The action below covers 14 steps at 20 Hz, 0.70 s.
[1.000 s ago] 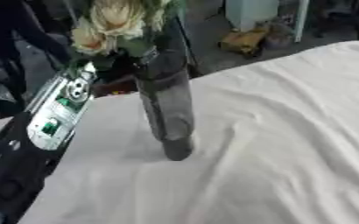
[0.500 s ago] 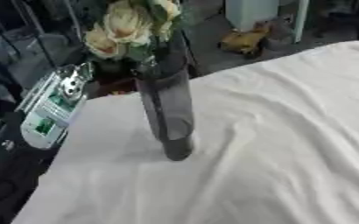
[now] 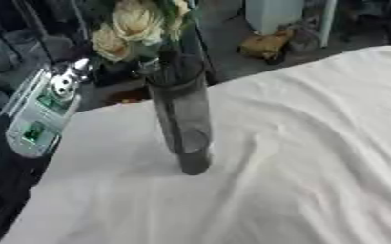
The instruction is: Arrange flowers into the vase.
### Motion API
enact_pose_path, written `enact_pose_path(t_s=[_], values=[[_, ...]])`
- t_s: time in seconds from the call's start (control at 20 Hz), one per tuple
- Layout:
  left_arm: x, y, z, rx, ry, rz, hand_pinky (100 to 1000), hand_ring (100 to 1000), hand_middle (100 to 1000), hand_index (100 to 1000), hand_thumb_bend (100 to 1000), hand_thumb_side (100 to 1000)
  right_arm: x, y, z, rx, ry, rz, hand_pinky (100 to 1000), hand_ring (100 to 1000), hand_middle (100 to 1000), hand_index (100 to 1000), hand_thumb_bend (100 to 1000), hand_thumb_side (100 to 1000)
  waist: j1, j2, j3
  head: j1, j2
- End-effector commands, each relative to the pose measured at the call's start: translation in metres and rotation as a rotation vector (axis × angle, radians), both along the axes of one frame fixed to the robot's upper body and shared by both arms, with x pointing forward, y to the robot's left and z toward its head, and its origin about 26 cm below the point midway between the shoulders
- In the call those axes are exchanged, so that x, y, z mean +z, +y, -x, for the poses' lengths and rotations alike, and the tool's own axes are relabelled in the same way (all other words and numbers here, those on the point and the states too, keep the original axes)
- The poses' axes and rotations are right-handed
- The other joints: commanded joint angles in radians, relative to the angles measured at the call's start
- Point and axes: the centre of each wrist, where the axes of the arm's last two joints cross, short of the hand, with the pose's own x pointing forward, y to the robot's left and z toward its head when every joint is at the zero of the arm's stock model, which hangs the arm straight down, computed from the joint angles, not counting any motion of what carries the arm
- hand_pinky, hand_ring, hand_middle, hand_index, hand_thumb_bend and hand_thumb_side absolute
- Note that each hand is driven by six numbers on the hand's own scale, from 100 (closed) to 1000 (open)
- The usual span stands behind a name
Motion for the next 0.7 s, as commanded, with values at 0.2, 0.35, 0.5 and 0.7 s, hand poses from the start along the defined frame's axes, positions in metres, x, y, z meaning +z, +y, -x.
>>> enact_pose_path(t_s=[0.2, 0.35, 0.5, 0.7], values=[[0.018, 0.027, 0.008, 0.044, 0.009, -0.072, 919, 1000, 1000, 1000, 743, 1000, 0.007, 0.000, 0.005, -0.002, -0.034, -0.005, 784, 824, 758, 910, 100, 1000, -0.017, -0.027, 0.007, -0.004, 0.007], [0.020, 0.029, 0.010, 0.044, 0.021, -0.085, 927, 1000, 1000, 1000, 761, 1000, 0.007, 0.000, 0.005, -0.003, -0.034, -0.006, 784, 825, 759, 910, 100, 1000, -0.018, -0.027, 0.008, -0.005, 0.009], [0.019, 0.037, 0.013, 0.047, 0.041, -0.114, 928, 1000, 1000, 1000, 767, 1000, 0.007, 0.001, 0.005, -0.004, -0.037, -0.010, 784, 825, 759, 910, 100, 1000, -0.021, -0.027, 0.012, -0.007, 0.019], [0.017, 0.041, 0.017, 0.036, 0.065, -0.133, 930, 1000, 1000, 1000, 777, 1000, 0.007, 0.002, 0.005, 0.000, -0.040, -0.013, 784, 826, 760, 910, 100, 1000, -0.025, -0.028, 0.015, -0.011, 0.030]])
